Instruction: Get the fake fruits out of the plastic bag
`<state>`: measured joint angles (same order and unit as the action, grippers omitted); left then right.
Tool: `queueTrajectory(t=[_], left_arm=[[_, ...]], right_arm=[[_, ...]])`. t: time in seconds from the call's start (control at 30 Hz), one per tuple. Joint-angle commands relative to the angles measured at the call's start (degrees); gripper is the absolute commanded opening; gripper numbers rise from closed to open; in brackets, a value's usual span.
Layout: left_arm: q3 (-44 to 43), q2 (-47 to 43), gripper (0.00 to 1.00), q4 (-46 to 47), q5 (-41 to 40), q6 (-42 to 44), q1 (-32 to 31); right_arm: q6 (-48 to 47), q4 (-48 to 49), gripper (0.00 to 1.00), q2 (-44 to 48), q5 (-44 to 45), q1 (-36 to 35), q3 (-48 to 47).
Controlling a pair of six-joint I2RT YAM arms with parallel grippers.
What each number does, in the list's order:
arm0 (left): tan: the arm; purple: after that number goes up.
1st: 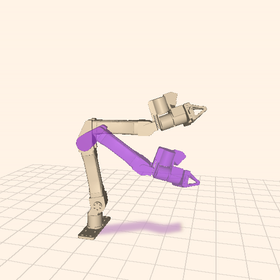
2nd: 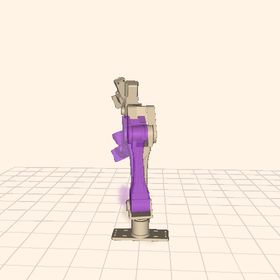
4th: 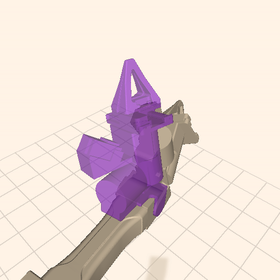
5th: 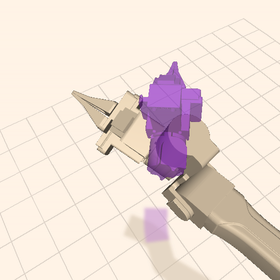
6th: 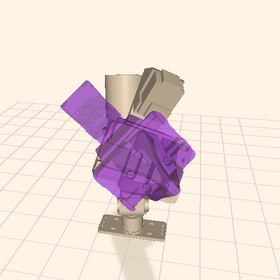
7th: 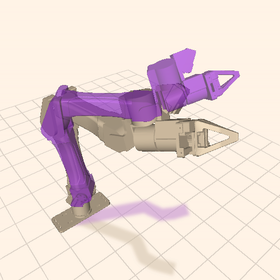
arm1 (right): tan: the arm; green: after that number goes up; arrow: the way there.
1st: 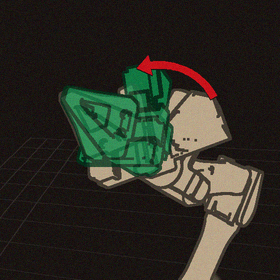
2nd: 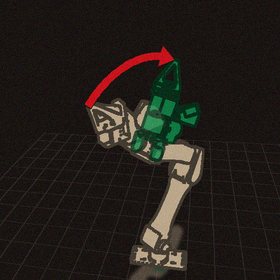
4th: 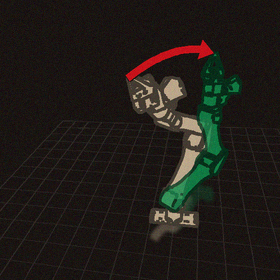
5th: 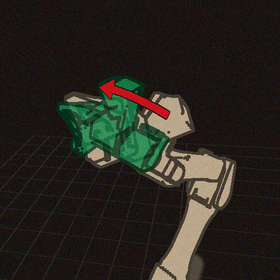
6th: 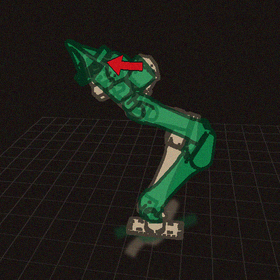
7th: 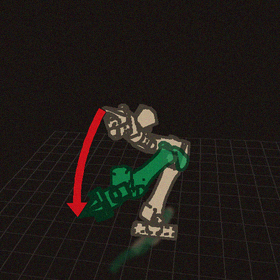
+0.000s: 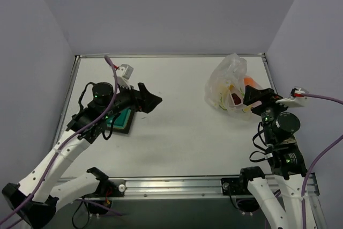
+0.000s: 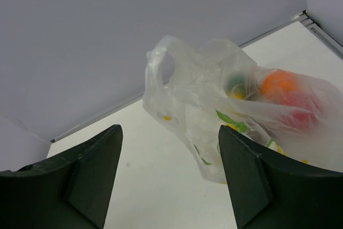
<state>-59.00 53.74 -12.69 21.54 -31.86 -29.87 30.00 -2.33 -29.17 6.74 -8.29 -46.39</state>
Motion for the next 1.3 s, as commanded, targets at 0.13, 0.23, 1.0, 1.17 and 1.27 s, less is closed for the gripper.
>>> queueTrajectory(t=[0.13, 0.23, 1.0, 1.17, 1.27], left_arm=[[-8.22, 11.81, 0.94, 11.72, -8.26, 0.83, -13.28], [-14.53, 19.20, 0.94, 11.72, -12.12, 3.28, -17.67], [-59.55, 63.41, 0.94, 6.98, -16.94, 15.24, -22.87], [-65.79, 68.25, 0.64, 6.62, -22.58, 17.53, -22.69], [-62.32, 66.69, 0.29, 10.73, -24.53, 18.14, -22.69]], right_arm=[[2.16, -2.77, 0.66, 0.60, 3.72, -0.14, 4.02], [3.05, -2.77, 0.66, -0.97, 3.10, -0.14, 6.48], [-0.11, 6.37, 0.65, -9.68, 6.18, 1.44, 6.93], [-1.52, 6.89, 0.72, -12.14, 6.09, 2.49, 6.31], [-3.89, 8.65, 0.83, -16.69, 5.39, 3.55, 4.83]])
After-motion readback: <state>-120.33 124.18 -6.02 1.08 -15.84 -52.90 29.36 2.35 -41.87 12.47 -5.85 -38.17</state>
